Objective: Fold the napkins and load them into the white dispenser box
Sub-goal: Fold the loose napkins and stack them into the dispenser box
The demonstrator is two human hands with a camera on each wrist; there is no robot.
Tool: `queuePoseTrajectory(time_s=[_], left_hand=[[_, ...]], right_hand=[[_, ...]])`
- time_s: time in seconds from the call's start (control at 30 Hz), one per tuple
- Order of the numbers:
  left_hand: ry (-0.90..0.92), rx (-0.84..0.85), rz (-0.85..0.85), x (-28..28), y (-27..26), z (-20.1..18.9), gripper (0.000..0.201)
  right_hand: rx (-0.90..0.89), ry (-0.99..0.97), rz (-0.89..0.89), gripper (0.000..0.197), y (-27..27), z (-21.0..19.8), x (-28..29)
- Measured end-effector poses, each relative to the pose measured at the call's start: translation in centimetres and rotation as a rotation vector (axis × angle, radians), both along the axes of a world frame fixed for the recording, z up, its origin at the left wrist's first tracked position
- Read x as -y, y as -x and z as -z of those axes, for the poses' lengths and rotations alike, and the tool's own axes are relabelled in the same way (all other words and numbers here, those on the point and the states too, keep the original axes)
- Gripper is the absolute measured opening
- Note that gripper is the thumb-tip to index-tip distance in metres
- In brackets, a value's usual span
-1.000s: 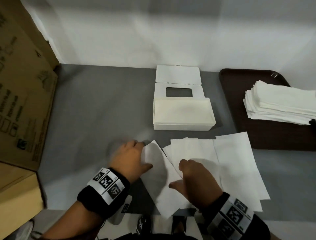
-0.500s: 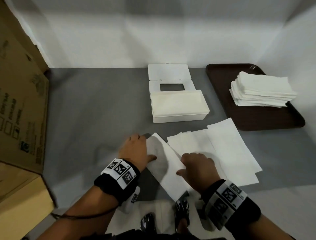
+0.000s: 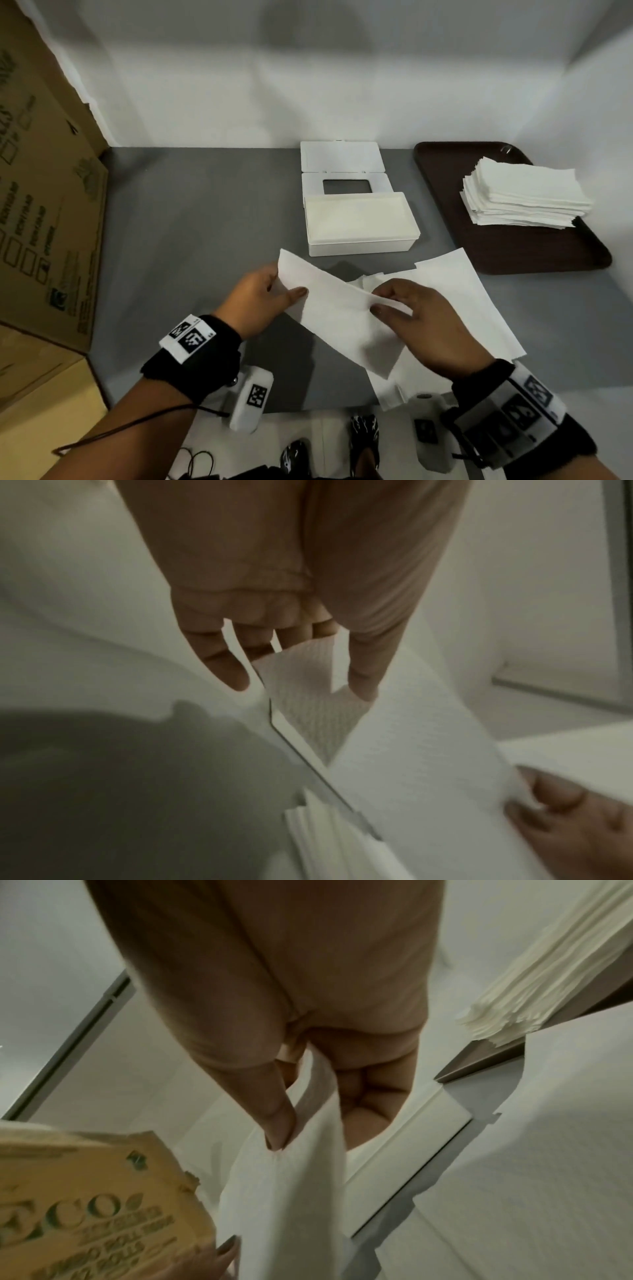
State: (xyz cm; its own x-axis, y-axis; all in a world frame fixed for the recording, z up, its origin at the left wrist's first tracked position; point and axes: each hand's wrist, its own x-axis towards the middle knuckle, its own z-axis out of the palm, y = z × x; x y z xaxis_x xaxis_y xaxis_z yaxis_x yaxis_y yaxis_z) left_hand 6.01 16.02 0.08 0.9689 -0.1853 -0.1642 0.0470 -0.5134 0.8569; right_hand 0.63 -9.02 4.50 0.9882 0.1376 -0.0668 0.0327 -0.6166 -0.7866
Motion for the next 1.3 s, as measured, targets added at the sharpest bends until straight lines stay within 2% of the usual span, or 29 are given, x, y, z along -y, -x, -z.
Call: queuePoseTrajectory(time_s=[0.1,0.17,0.27,0.37,0.5,0.6,0.73,0.8,0.93,1.17,1.3], left_hand=[[0.214,-0.026,-0.019,0.5,-0.6,-0.8,0.015],[0.340,-0.053,-0.077,1.4,-1.1,-1.4,0.015],[0.357,-0.030,-0.164,2.7,-2.5,-2.0,0.018],[0.287,-0.027,-0.208,3.9,-4.1,-2.1,0.019],[0.218,-0.029,-0.259,5.4,-6.6,-2.0,0.018],[0.049,0.052,-0.345,6.5,-9.1,-1.8,0.016],[-0.069,0.153,-0.476,8.1,-11.2,-1.5,0.042],[-0.135,0.168,-0.483,8.6,-11.9,-0.9,0.048],[-0.281,0.154,-0.431,9.3,-12.5,-0.6,0.046],[-0.490,0.163,-0.370,10.4,-12.7,-0.6,0.046],[-0.636,0.246,-0.364,10.8,-12.8,-1.0,0.041]], right_hand=[[-0.034,-0.133,0.103,0.005,-1.6,-0.2,1.7],[-0.117,-0.321,0.190,0.008,-2.8,-0.1,2.8],[-0.301,-0.540,0.196,0.011,-4.4,0.3,4.3],[-0.359,-0.534,0.172,0.011,-6.2,0.7,5.5],[-0.213,-0.388,0.223,0.008,-9.8,0.9,6.6],[-0.111,-0.271,0.244,0.008,-13.3,1.4,7.6],[-0.008,0.000,0.227,0.021,-16.9,2.3,8.4],[0.041,0.118,0.203,0.021,-17.9,2.6,8.3],[0.109,0.376,0.098,0.026,-18.6,3.3,8.1],[0.202,0.515,-0.008,0.030,-19.2,3.4,7.9],[0.226,0.543,-0.045,0.041,-19.5,3.1,7.5]])
